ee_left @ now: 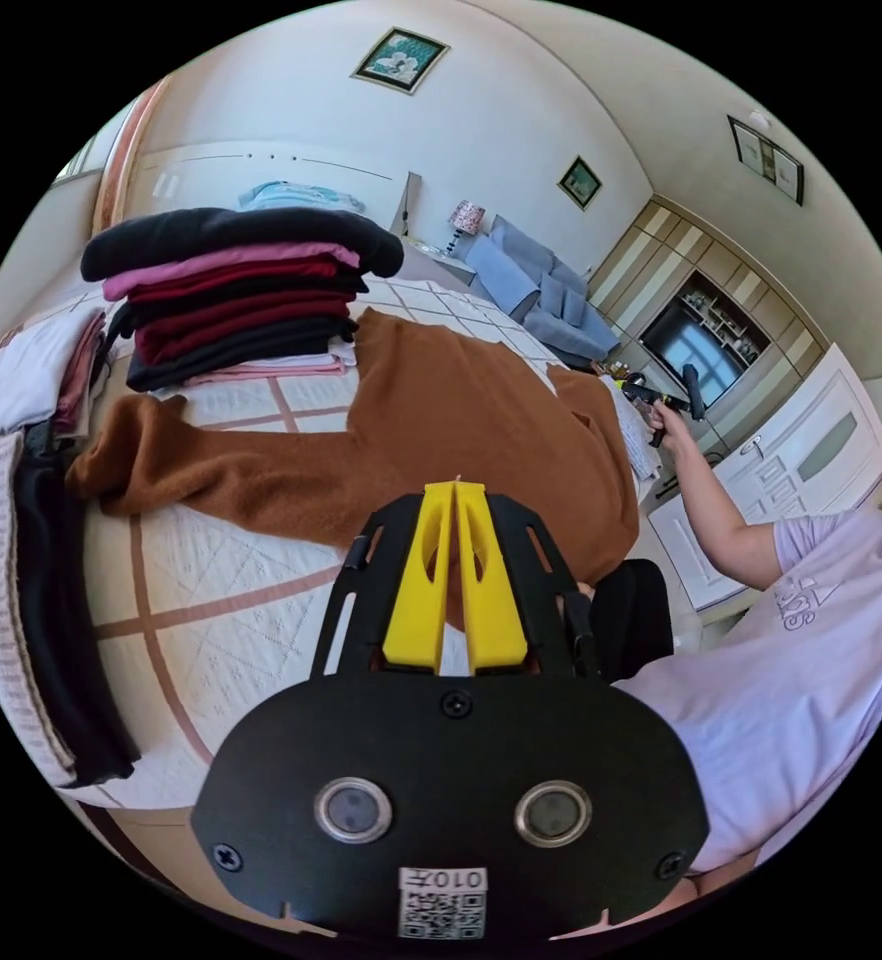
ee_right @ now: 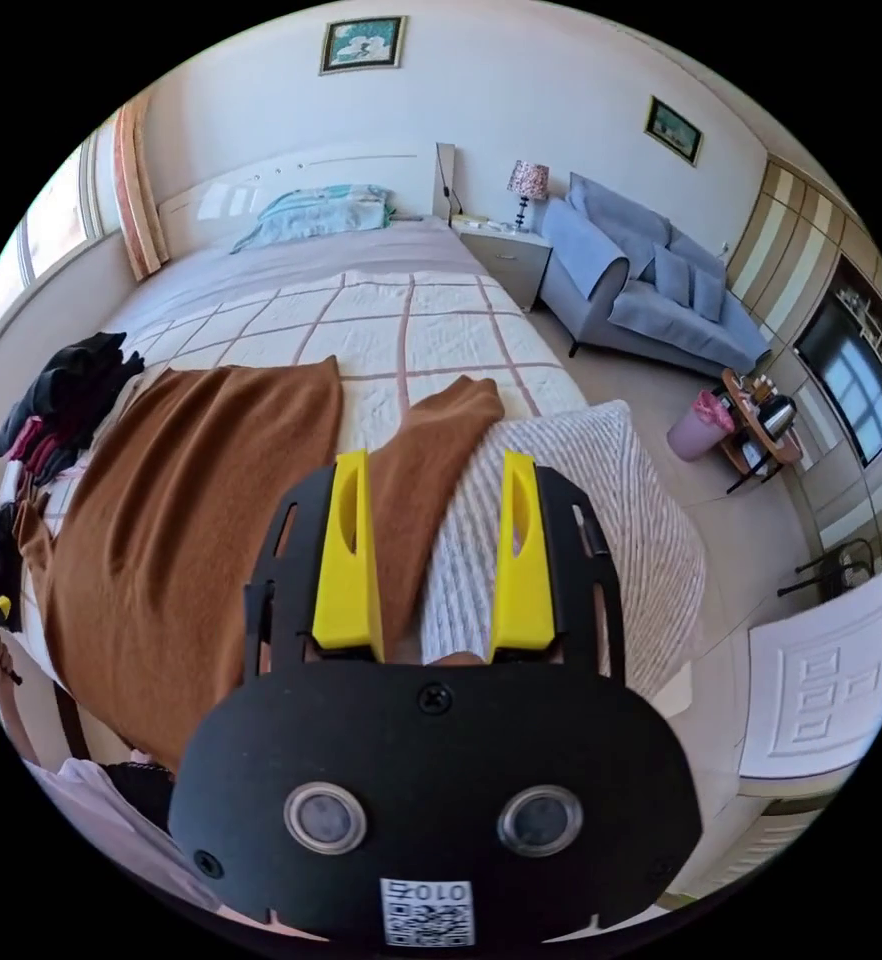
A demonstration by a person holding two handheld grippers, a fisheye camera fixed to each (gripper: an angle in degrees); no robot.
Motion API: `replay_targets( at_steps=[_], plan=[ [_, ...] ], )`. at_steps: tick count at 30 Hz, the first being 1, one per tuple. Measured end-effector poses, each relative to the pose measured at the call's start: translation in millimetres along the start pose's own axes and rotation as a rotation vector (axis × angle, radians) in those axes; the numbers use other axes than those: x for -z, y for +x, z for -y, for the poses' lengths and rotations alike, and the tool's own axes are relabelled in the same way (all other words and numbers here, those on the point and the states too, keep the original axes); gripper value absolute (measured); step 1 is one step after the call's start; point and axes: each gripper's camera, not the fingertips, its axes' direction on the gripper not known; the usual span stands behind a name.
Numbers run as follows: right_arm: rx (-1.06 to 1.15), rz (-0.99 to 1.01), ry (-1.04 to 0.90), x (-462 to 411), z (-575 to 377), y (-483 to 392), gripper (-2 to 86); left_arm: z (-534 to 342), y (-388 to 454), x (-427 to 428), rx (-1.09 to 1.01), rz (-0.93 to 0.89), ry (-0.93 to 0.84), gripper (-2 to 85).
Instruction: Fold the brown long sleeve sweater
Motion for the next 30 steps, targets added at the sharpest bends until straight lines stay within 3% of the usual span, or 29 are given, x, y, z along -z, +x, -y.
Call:
replay_targets(
  at_steps=[8,13,17,20,25,30],
  plan=[
    [0.046,0.061,-0.348,-76,73,5,13.1,-7,-1,6,0.053,-0.007,0.022,-0.2],
    [0.088,-0.024,-0.219,-41,50,-13,5.0,6,7,-15,0.007,-0.062,-0.009,-0.2],
    [0.015,0.211,0.016,44,28,23,4.1,12,13,-24,-0.032,-0.099,-0.021,-0.2],
    [-0.061,0.23,0.149,110,5,63,4.1,13,16,-27,-0.048,-0.122,-0.016,-0.2],
    [-0.222,0.019,0.155,164,-58,112,4.1,13,12,-36,-0.028,-0.181,-0.024,-0.2],
    [-0.343,-0.065,0.028,148,-115,140,4.2,15,11,-51,-0.026,-0.232,-0.066,-0.2]
  ],
)
